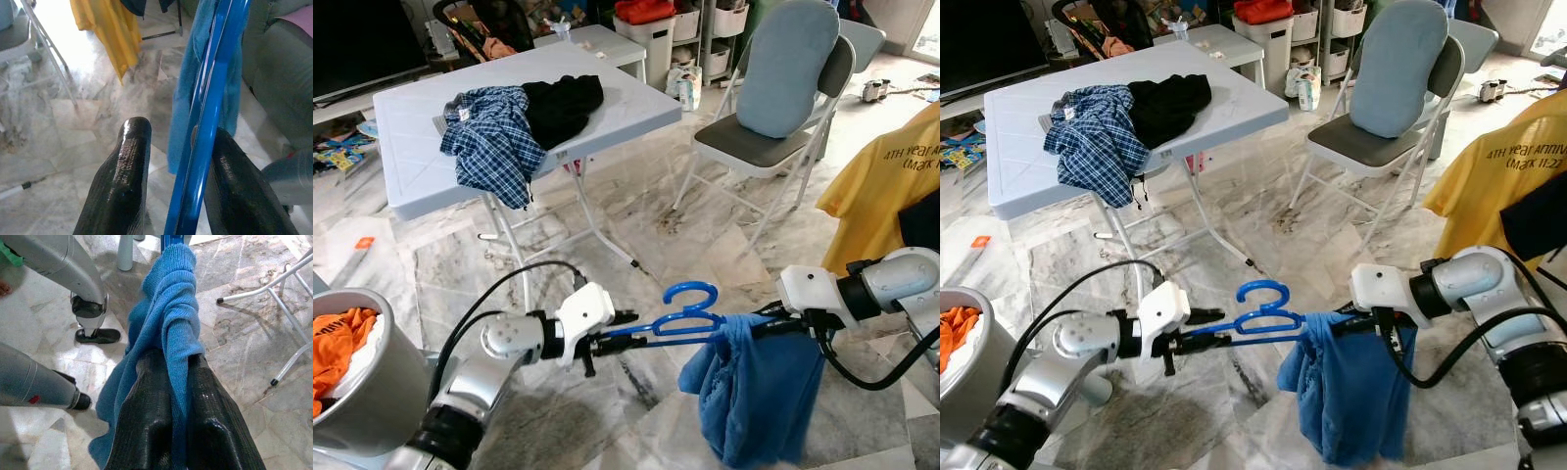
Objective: Hang hanger
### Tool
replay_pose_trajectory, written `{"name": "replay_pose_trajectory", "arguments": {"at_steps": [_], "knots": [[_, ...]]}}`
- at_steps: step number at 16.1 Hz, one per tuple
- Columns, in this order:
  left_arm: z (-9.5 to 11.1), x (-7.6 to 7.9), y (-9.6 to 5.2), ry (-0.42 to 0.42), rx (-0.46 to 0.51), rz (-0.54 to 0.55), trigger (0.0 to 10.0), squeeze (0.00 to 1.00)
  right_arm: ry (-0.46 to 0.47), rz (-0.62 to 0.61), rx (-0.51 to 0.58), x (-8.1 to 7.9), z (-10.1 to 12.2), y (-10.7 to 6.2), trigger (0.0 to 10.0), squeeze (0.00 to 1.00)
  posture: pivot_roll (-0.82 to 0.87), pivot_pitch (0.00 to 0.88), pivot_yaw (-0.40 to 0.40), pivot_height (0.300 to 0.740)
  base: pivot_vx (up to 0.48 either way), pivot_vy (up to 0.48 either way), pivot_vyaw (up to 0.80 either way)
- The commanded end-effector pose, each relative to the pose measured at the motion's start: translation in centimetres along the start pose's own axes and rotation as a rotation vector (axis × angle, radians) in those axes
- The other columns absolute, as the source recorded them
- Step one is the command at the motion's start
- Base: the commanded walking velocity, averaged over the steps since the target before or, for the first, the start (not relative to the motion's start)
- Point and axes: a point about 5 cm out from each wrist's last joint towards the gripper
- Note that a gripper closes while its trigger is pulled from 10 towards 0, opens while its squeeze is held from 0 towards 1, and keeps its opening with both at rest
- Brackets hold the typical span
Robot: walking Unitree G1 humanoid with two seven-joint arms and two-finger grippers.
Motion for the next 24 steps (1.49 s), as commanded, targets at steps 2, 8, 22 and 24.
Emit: {"name": "replay_pose_trajectory", "arguments": {"at_steps": [2, 8, 22, 24], "knots": [[-0.1, 0.1, 0.2, 0.012, -0.010, -0.023, 0.0, 0.00, -0.052, -0.033, 0.039, 0.8, 1.2, -0.4, 10.0, 0.00, -0.16, 0.000, 0.072, 0.740, 0.000, 0.000, 0.00], [-0.4, 0.7, 0.4, -0.013, -0.019, -0.062, 0.0, 0.00, -0.096, -0.140, 0.088, 2.3, 2.2, 0.2, 10.0, 0.00, -0.16, 0.000, 0.066, 0.740, 0.000, 0.000, 0.00], [-2.0, -1.7, -0.5, -0.222, 0.072, 0.389, 0.0, 0.00, -0.164, -0.581, -0.079, 7.2, 2.6, 1.2, 10.0, 1.00, -0.14, 0.000, 0.050, 0.740, 0.000, 0.000, 0.00], [-2.3, -2.1, -0.5, -0.242, 0.055, 0.442, 0.0, 0.00, -0.140, -0.650, -0.073, 7.5, 2.4, 1.2, 10.0, 1.00, -0.14, 0.000, 0.049, 0.740, 0.000, 0.000, 0.00]]}}
Point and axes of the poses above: a point about 5 cm out from each wrist's last joint towards the gripper, its own y axis pointing out of the wrist towards the gripper, its own z axis along the axis of the wrist's last joint, x = y × z, and after that the axes turned 2 degrees about y, right-handed
